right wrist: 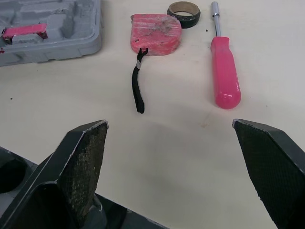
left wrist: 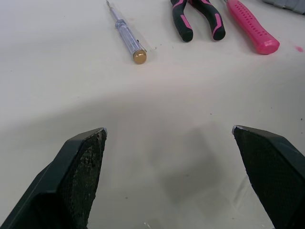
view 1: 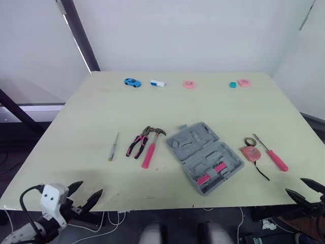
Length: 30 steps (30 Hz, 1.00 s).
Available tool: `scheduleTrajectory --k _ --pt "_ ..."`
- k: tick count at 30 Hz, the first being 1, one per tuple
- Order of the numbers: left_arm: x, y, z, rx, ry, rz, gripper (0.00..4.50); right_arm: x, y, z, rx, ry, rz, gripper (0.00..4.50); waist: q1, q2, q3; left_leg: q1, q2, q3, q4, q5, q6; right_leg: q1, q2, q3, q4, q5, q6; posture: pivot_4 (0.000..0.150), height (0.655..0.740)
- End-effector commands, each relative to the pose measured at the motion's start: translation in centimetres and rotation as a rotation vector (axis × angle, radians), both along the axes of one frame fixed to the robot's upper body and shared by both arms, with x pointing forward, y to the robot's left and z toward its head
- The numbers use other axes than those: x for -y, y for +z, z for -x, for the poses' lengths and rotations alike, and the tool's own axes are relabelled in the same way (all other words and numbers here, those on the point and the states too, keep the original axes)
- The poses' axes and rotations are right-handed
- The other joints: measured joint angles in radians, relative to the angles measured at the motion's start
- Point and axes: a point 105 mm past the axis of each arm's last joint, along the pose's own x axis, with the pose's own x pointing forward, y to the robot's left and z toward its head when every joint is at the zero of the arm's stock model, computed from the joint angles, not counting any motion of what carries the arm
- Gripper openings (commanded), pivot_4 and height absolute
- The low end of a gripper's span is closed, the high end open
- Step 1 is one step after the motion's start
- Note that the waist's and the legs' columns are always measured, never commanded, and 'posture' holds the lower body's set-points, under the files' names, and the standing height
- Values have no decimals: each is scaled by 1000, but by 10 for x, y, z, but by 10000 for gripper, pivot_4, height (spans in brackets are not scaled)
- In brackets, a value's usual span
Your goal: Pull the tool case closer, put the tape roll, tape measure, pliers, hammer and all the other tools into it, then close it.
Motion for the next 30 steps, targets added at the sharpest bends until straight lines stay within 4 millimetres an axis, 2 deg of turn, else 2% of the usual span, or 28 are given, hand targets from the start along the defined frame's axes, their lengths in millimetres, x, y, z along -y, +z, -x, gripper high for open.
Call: scheduleTrajectory --k 1,5,9,14,23,30 --pt "-2 5 -5 30 -22 -14 45000 3 5 1 37 -5 13 44038 0 0 0 0 0 0 0 0 0 0 0 0 0 0 0 1500 7395" --pt "-2 6 -11 45 -42 -18 45000 4 6 3 49 -7 5 44038 1 0 0 0 0 0 0 0 0 0 0 0 0 0 0 1500 7395" --pt "2 13 -15 49 -88 -9 45000 3 16 0 79 13 -16 44038 -1 0 0 0 0 0 0 0 0 1 0 0 0 2 -3 1500 7395" --pt "14 23 -19 43 -174 28 45000 -4 28 -14 94 58 10 44038 -1 0 -1 0 0 0 0 0 0 1 0 0 0 2 -3 1500 7395" --pt "49 40 -39 33 -384 42 45000 -44 71 -72 144 193 82 44038 0 1 -1 0 0 1 0 0 1 0 1 0 1 2 -4 1500 7395" --pt "82 40 -57 9 -528 41 45000 -78 88 -111 128 337 156 44038 0 1 -1 -1 -2 1 0 1 1 1 2 0 1 3 -4 1500 7395"
